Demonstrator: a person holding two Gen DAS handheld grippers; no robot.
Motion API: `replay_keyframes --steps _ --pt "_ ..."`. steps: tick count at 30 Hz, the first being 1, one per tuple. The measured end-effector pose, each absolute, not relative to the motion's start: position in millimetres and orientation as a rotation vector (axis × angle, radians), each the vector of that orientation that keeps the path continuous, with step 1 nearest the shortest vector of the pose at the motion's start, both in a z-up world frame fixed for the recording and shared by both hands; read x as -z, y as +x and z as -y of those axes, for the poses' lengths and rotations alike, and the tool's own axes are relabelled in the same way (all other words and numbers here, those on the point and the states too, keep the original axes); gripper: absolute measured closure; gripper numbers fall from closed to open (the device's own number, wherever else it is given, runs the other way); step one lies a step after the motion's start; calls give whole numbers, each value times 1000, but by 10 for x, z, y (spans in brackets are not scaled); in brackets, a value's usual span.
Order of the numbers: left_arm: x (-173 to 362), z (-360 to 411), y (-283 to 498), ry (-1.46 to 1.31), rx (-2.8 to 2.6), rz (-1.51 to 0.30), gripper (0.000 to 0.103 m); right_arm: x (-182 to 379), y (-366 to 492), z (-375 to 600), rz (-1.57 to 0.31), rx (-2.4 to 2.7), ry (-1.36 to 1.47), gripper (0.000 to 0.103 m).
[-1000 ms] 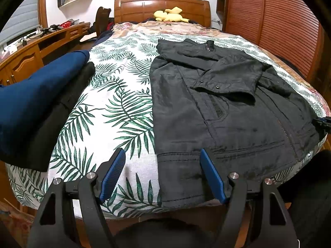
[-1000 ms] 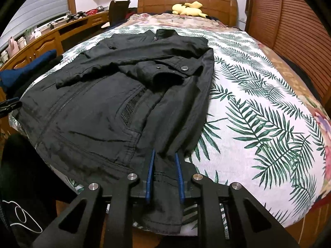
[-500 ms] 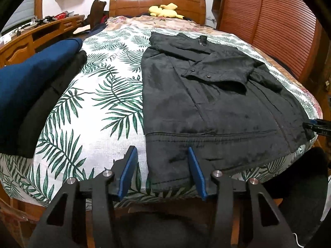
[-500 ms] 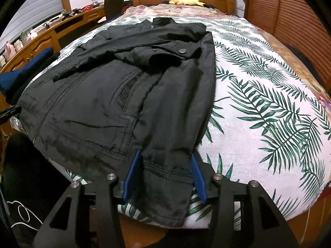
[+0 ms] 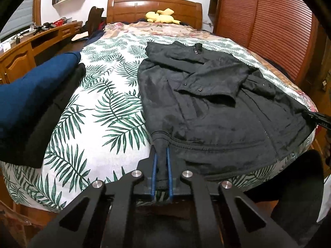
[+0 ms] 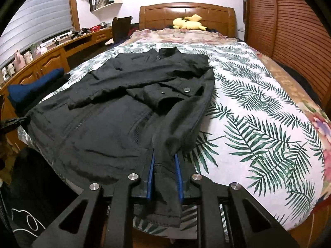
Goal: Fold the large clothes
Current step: 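Close the right gripper on the hem while the left gripper closes beside it, then lift the hem with both grippers and fold it toward the collar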
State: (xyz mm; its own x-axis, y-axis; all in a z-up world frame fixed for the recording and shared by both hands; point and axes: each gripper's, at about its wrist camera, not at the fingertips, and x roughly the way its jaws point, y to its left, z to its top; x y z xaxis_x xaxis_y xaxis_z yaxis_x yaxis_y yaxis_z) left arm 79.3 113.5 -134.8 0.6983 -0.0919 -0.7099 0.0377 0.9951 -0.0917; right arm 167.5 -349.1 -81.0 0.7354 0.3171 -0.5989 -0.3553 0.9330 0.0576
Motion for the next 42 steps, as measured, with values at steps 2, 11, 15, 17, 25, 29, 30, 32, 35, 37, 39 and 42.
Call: replay_keyframes --steps 2,11,15,17,25,29,30,32,35,37,39,42 --pt "1358 -1132 803 -64 69 -795 94 843 1654 3501 -650 -370 -54 85" --pt "1439 -1177 846 -84 89 -824 98 1170 1844 3484 -795 -357 -37 75" --pt "1136 -1094 769 -47 79 -739 99 1130 1895 3505 -817 -380 -29 75" --pt "974 -1042 741 -37 82 -700 99 1059 1902 3523 -797 -409 -25 91" --pt "266 -904 674 -18 101 -564 100 273 1638 3764 -588 -506 74 97" --pt "-81 -915 524 -9 92 -493 100 -191 1379 3854 -497 -518 49 97" --pt "-160 -923 488 -7 92 -477 100 -290 1312 3886 -476 -521 47 97" --pt "-372 -938 380 -6 93 -434 100 -514 1168 3955 -430 -525 39 97" --pt "-637 -922 217 13 94 -377 100 -757 932 4094 -382 -542 28 98" --pt "-785 -896 109 25 100 -342 100 -863 751 4192 -360 -547 31 98" --pt "-949 -874 -20 33 107 -299 100 -987 586 4277 -328 -538 16 98" --pt "-1070 -889 -145 24 118 -259 100 -1065 360 4422 -293 -526 14 98"
